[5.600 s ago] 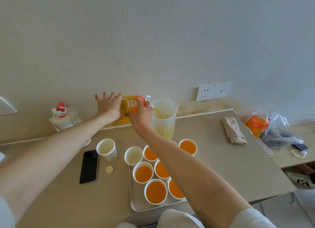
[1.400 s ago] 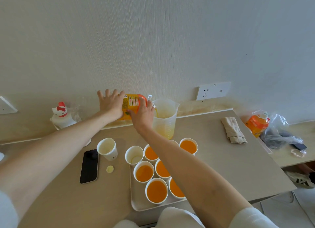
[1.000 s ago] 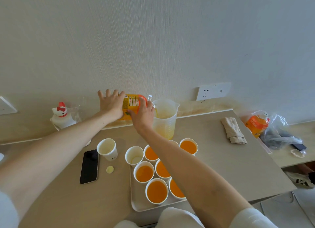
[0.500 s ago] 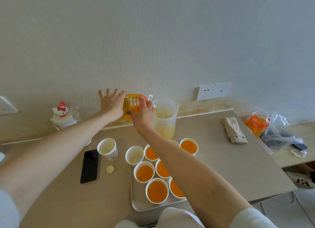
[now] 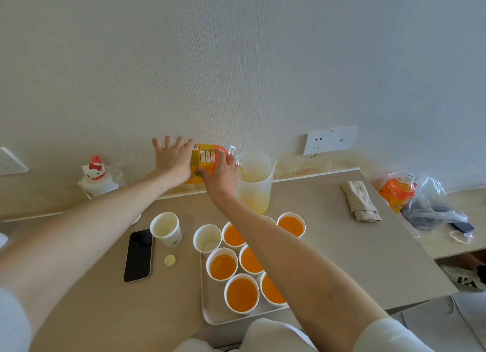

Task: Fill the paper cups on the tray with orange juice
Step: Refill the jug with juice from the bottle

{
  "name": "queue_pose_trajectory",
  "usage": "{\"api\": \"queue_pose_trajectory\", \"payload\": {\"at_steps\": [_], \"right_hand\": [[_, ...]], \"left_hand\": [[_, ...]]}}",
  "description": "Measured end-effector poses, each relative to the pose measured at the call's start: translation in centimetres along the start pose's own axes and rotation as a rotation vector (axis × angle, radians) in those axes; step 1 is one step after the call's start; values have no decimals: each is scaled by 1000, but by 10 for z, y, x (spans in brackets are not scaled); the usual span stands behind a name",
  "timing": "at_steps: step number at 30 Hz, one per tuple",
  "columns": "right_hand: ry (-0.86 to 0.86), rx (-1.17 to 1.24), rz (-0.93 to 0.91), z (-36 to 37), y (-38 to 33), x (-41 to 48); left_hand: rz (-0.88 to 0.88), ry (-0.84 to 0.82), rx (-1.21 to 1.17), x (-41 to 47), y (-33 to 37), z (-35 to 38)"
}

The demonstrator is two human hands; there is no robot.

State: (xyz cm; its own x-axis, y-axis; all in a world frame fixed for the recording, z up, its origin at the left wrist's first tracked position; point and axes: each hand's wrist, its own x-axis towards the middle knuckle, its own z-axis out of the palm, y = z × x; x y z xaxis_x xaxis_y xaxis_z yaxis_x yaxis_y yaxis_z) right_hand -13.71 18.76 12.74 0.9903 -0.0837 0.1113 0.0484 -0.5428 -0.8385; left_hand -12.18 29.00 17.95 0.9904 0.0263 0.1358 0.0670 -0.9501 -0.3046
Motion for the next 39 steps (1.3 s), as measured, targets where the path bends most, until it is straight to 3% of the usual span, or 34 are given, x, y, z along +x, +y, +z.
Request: {"api": "queue_pose_trajectory", "payload": {"at_steps": [39], "right_hand": [[11,16,8,0,-1,0]], "left_hand": [[16,3,24,4,0,-1]]}}
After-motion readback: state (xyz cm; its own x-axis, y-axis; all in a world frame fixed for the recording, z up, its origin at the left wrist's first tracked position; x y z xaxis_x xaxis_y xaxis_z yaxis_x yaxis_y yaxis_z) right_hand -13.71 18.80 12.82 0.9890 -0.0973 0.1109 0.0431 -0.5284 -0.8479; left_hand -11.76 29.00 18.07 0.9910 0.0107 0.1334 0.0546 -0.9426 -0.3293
